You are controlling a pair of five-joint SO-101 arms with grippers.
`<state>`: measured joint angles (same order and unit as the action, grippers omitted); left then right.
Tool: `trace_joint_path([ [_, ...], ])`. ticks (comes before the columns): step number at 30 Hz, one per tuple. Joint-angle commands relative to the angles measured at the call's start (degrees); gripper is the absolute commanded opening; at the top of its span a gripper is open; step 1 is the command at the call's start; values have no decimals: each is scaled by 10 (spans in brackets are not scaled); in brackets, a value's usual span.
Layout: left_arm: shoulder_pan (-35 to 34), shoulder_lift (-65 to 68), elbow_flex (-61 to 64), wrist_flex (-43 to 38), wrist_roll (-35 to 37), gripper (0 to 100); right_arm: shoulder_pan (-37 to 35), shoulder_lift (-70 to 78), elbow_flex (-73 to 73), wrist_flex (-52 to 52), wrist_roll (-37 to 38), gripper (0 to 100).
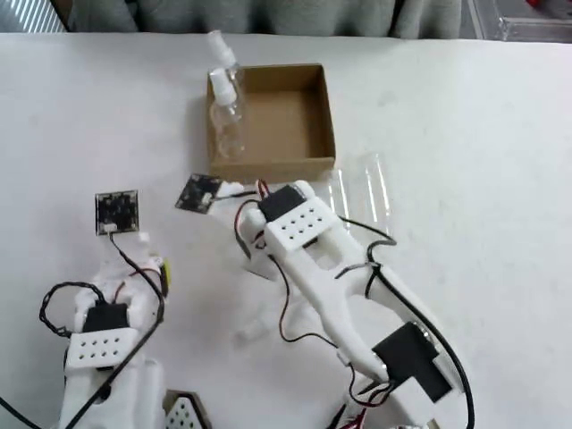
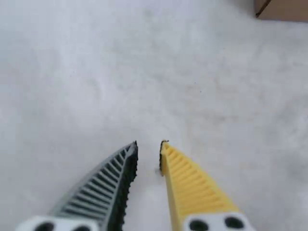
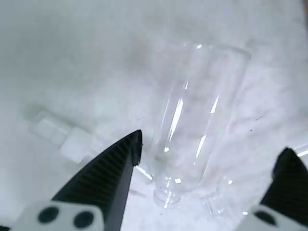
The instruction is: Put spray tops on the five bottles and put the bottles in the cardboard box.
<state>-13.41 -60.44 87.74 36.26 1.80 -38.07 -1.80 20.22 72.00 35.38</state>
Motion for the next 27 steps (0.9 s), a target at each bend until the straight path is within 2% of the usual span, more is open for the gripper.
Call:
trace_joint_path([
  [1, -7, -10, -7, -16, -3, 91, -1, -34, -28, 45, 11, 406],
  [7, -7, -10, -7, -18, -4, 91, 60, -94, -102, 163, 5, 300],
  [16, -56, -10, -27, -15, -10, 94, 206, -261, -98, 237, -26, 123],
  [18, -57, -10, -28, -18, -41, 94, 245, -296, -66, 237, -25, 99],
  [23, -52, -11, -40, -8, -190, 94, 344, -387, 58, 223, -25, 66],
  [27, -49, -11, -91, 38, -248, 94, 451, -466, 162, 180, -25, 66],
])
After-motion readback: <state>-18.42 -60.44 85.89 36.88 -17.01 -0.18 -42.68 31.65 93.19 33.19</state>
